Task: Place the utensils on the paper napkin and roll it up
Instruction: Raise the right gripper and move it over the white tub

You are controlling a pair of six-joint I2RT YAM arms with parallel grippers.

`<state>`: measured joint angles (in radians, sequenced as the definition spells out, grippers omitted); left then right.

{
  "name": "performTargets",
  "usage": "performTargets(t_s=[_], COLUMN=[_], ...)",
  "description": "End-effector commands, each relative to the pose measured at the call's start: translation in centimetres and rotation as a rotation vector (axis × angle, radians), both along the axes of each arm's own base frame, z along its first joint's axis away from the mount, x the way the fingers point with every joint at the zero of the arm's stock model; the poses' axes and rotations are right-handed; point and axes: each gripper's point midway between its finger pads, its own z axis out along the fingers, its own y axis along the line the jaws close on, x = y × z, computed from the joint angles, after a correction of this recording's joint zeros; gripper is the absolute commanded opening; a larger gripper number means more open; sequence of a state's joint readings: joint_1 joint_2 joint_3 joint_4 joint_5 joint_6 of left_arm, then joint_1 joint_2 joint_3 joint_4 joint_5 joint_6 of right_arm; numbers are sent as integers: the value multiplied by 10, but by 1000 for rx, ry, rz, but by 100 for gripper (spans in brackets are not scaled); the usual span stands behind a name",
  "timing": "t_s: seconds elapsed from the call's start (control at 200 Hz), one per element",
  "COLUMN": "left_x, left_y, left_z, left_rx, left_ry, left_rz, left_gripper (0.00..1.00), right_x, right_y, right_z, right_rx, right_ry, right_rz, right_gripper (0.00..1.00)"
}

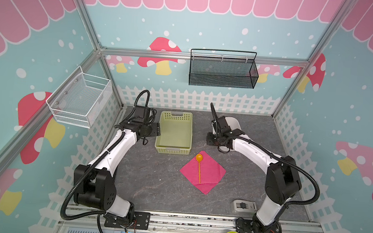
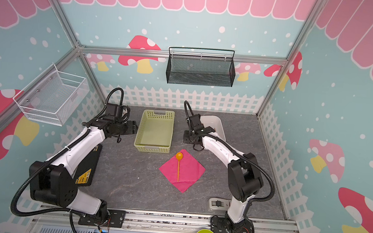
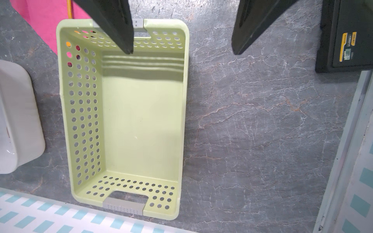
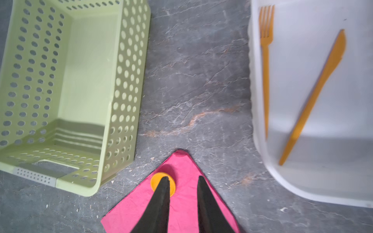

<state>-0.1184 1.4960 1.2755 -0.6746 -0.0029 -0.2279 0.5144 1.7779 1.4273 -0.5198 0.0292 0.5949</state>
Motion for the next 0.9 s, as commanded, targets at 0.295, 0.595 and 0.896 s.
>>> performTargets(t_s=[0.295,0.595,0.896], left_x=[1,2,1], left_y=[3,2,3], left_z=[-1,-4,-7], left_rx=[-14,-24,-24], left_ry=[-5,5,13], left_rz=[13,15,18], left_gripper=[78,78,78], right_x=[60,95,118], right_y=[-68,-85,-76], right_z=[-23,-51,-65], right_rx=[-92,-108,-80], right_ry=[74,120,151], right_rz=[-53,-58,19], right_gripper=[26,24,24])
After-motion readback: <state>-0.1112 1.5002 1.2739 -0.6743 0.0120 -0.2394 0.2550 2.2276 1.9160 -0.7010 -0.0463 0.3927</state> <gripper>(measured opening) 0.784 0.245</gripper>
